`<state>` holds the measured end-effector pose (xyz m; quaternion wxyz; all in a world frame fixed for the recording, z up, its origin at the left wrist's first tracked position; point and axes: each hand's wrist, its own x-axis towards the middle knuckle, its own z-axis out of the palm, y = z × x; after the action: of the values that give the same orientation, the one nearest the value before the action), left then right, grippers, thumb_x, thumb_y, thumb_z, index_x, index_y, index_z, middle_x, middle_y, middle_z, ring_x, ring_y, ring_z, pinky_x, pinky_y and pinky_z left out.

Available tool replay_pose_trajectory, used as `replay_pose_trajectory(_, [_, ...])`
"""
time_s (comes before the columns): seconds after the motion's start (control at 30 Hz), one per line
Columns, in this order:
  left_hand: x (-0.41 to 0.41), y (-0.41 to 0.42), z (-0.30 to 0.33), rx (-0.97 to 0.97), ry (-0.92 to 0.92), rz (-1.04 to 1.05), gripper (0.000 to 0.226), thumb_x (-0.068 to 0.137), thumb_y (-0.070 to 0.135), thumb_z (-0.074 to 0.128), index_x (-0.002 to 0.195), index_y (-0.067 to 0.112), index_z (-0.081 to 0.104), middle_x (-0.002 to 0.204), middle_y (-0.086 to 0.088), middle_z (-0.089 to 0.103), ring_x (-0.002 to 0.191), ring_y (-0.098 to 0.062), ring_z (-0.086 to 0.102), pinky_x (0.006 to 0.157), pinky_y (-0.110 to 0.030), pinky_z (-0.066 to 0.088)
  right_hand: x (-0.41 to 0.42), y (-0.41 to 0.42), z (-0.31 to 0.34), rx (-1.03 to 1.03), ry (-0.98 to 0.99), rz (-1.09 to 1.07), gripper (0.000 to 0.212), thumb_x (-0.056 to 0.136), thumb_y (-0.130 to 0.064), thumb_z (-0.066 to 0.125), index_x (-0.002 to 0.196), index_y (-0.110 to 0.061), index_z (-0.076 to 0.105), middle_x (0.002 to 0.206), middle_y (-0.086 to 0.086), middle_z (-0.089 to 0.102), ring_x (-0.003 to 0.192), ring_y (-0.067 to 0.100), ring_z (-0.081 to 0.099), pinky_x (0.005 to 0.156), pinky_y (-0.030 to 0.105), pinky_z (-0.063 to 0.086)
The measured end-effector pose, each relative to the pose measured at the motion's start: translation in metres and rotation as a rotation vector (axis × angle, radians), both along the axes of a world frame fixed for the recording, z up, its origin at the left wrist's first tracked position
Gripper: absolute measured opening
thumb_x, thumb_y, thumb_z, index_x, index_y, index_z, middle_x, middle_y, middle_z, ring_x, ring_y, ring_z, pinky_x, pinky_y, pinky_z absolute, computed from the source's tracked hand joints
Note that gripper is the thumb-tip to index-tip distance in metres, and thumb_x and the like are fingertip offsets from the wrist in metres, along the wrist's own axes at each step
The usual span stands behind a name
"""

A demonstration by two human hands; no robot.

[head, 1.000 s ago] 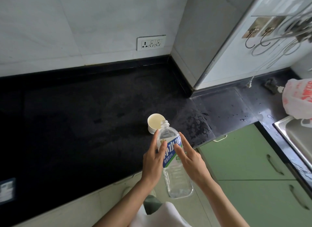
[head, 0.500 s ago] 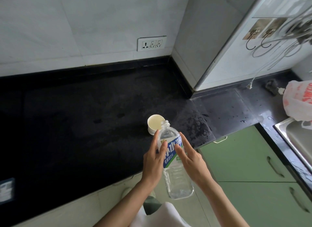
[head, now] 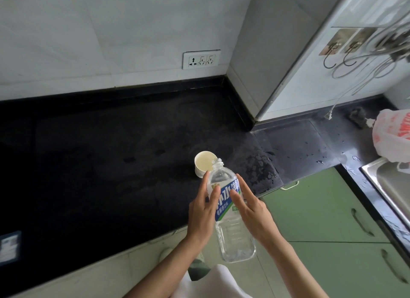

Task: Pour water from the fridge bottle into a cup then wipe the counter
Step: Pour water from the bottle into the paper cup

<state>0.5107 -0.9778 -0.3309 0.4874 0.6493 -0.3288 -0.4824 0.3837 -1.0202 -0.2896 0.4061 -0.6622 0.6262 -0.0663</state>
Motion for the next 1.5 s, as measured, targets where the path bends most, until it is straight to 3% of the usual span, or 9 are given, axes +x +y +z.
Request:
replay_pose_trajectory(0.17, [-0.0013,0.0015,0.0012,0.0,0.01,0.004,0.045,0.096,0.046,0.045,0.14,0.051,0.034,0.131,0.021,0.057,0.103,0.017,0.056,0.08,-0.002,0.042,-0.0007,0.0008,0.0011,0.004,0.002,0.005,0.049,0.093,-0.06,0.034,0.14,-0.059,0.019,0.123,-0.009,0.062,0.111,0.014,0.058,0.095,0.037,0.046])
replay_pose_trajectory(0.33, [-0.0015,0.002,0.0037,-0.002,0.017,0.006,0.046,0.097,0.044,0.045,0.142,0.047,0.033,0.133,0.016,0.057,0.102,0.009,0.057,0.075,-0.001,0.042,-0.0023,0.0005,-0.0008,0.003,0.004,0.004,0.048,0.092,-0.062,0.034,0.136,-0.064,0.016,0.125,-0.009,0.061,0.113,0.014,0.057,0.097,0.037,0.044])
replay_pose_trajectory(0.7, [-0.0015,0.0017,0.0018,-0.009,0.032,0.005,0.05,0.093,0.052,0.043,0.141,0.049,0.032,0.135,0.013,0.056,0.109,0.0,0.06,0.078,-0.004,0.046,-0.0015,-0.0002,0.0004,-0.001,0.002,0.01,0.049,0.093,-0.061,0.034,0.14,-0.058,0.019,0.124,-0.008,0.062,0.112,0.014,0.057,0.095,0.037,0.045])
replay_pose_trajectory(0.9, [-0.0003,0.0018,0.002,0.0,0.016,0.007,0.041,0.096,0.048,0.043,0.134,0.058,0.031,0.132,0.015,0.057,0.104,0.004,0.06,0.076,-0.003,0.045,-0.0001,-0.0012,-0.0016,0.0,0.013,0.017,0.05,0.092,-0.062,0.034,0.14,-0.058,0.019,0.125,-0.008,0.062,0.112,0.014,0.057,0.094,0.036,0.045])
replay_pose_trajectory(1.27, [0.0004,0.0003,0.0039,0.008,0.002,-0.003,0.043,0.097,0.044,0.044,0.137,0.053,0.033,0.131,0.018,0.056,0.094,0.018,0.055,0.073,0.0,0.041,-0.0007,-0.0025,-0.0023,-0.002,-0.004,0.015,0.05,0.092,-0.062,0.034,0.14,-0.058,0.019,0.124,-0.009,0.062,0.11,0.013,0.058,0.095,0.036,0.045])
replay_pose_trajectory(1.4, [0.0007,-0.0005,0.0023,0.005,0.005,-0.002,0.046,0.096,0.046,0.043,0.141,0.049,0.033,0.132,0.016,0.057,0.101,0.008,0.058,0.075,-0.001,0.042,-0.0008,-0.0034,-0.0028,-0.004,-0.014,0.011,0.05,0.093,-0.061,0.035,0.14,-0.058,0.02,0.124,-0.008,0.062,0.11,0.013,0.058,0.095,0.035,0.045])
replay_pose_trajectory(1.5, [0.0003,-0.0008,-0.0008,-0.005,0.021,0.004,0.048,0.094,0.051,0.043,0.141,0.05,0.033,0.132,0.015,0.058,0.109,0.002,0.06,0.085,-0.01,0.048,-0.0011,-0.0044,-0.004,-0.009,-0.027,0.011,0.05,0.092,-0.061,0.036,0.14,-0.058,0.02,0.124,-0.009,0.062,0.111,0.012,0.057,0.095,0.035,0.045])
